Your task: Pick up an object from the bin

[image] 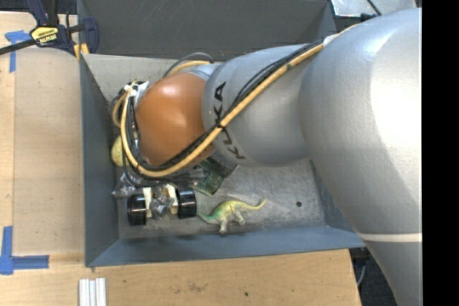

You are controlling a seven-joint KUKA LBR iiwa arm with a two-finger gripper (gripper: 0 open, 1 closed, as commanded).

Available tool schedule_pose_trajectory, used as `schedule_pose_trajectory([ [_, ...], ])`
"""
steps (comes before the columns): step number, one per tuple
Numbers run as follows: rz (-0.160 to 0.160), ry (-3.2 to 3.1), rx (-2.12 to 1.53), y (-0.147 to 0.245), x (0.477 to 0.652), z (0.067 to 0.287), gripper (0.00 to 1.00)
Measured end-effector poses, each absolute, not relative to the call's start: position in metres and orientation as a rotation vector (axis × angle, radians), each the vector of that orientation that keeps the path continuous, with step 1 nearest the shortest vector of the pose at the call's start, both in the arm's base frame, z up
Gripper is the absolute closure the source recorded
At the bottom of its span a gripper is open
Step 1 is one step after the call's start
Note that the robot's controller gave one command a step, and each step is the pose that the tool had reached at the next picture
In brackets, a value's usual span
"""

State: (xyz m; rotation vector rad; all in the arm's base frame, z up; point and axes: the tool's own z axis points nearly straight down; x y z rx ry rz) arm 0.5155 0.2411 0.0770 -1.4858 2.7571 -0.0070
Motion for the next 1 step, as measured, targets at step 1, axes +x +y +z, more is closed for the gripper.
schedule_pose_trajectory([
  [1,0.002,2.746,-1.528,0.2435,0.5229,0.1107,1.00],
])
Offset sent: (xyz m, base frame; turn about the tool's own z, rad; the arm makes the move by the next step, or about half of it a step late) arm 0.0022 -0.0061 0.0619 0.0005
